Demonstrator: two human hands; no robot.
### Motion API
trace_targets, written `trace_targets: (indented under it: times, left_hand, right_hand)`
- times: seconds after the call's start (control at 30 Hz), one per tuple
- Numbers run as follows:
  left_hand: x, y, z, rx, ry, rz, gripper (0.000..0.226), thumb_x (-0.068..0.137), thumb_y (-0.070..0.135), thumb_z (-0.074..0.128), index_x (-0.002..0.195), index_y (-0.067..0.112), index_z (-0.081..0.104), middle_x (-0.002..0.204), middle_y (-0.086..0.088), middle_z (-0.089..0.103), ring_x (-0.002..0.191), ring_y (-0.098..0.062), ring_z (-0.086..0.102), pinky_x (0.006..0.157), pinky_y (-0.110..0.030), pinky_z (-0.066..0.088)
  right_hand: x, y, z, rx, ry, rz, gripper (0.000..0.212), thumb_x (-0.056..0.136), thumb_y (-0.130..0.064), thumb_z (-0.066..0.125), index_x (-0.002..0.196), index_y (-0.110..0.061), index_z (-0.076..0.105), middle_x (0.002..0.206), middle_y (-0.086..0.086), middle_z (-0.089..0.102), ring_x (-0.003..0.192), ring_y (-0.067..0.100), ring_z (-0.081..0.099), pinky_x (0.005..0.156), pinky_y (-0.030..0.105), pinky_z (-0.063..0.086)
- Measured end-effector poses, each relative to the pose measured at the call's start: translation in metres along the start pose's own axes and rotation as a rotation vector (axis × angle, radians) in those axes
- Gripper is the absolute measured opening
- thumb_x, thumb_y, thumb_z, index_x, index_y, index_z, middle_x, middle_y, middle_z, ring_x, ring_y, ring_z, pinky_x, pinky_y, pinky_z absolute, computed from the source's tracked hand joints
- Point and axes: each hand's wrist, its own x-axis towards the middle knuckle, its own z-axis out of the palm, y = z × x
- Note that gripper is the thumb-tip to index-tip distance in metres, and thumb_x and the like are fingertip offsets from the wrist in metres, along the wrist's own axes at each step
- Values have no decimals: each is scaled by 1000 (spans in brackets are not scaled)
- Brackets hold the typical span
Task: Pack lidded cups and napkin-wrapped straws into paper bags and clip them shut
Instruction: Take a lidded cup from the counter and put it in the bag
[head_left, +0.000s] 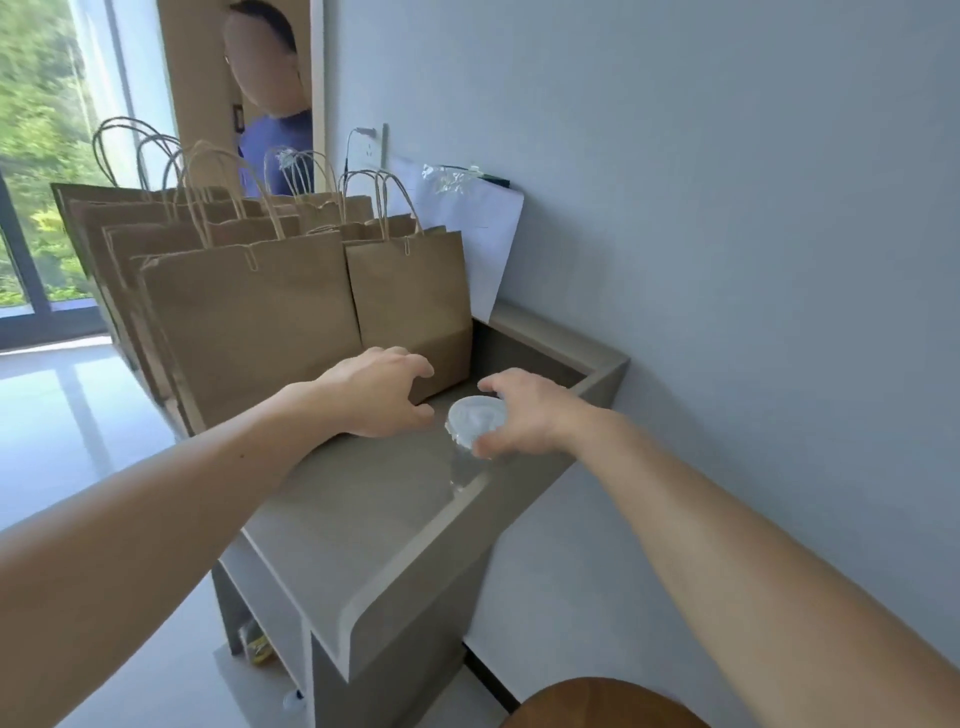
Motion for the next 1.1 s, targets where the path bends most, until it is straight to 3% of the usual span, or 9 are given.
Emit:
trace_targets:
  times: [0.1,0.23,0.4,0.5,0.63,0.83,0.93,1.1]
  left_hand:
    - [-1,-16,3,-7,-18,2,60,89,50,55,143,30,41,145,4,44,132,-21,39,101,-36,40]
    - [-1,-30,6,-19,-24,8,60,90,49,54,144,30,40,146,4,43,133,-20,37,101,-35,38]
    - [-1,-39,9,-49,-14,20,60,89,49,53,144,30,40,145,5,44,133,-19,38,101,-34,39]
    - [-1,-42,9,-56,-4,20,60,89,48,54,144,29,41,145,5,44,132,-20,38,100,-34,39]
    - [4,-41,4,-56,8,26,61,89,49,56,144,28,41,144,3,44,132,-21,39,100,-35,39]
    - [20,-16,-15,-39,59,62,61,88,49,55,143,28,42,144,3,45,132,-22,39,98,-38,43]
    - [28,12,-21,-38,63,120,61,88,49,55,144,29,41,145,3,44,132,-22,39,98,-39,42]
    - [39,78,-18,-26,64,248,63,88,49,57,145,27,41,143,2,46,129,-23,41,94,-35,40]
  right_hand:
    - [22,-10,0,-137,-126,16,110,61,-54,83,152,-29,26,151,-5,34,134,21,42,104,42,44]
    - [43,-11,-3,-244,-273,42,113,58,-54,84,152,-36,22,151,-8,33,136,21,38,106,44,42]
    - [56,-12,-4,-271,-326,78,122,40,-61,82,146,-50,22,144,-12,36,136,20,33,102,48,44]
    - [59,-10,2,-253,-267,64,119,35,-65,78,142,-51,27,133,-12,39,130,17,33,98,47,46]
    - [55,-5,-4,-128,-168,13,111,44,-59,78,142,-39,31,120,-11,36,123,15,34,95,41,48]
    - [29,10,-56,96,159,22,103,51,-49,79,142,-31,35,126,-7,37,114,12,45,88,30,46]
    - [-4,30,-82,155,317,29,96,58,-48,79,142,-37,35,130,-5,37,121,13,43,94,31,42]
    - [-76,76,-105,214,408,156,88,65,-44,79,141,-44,35,130,-4,37,123,16,41,94,33,40]
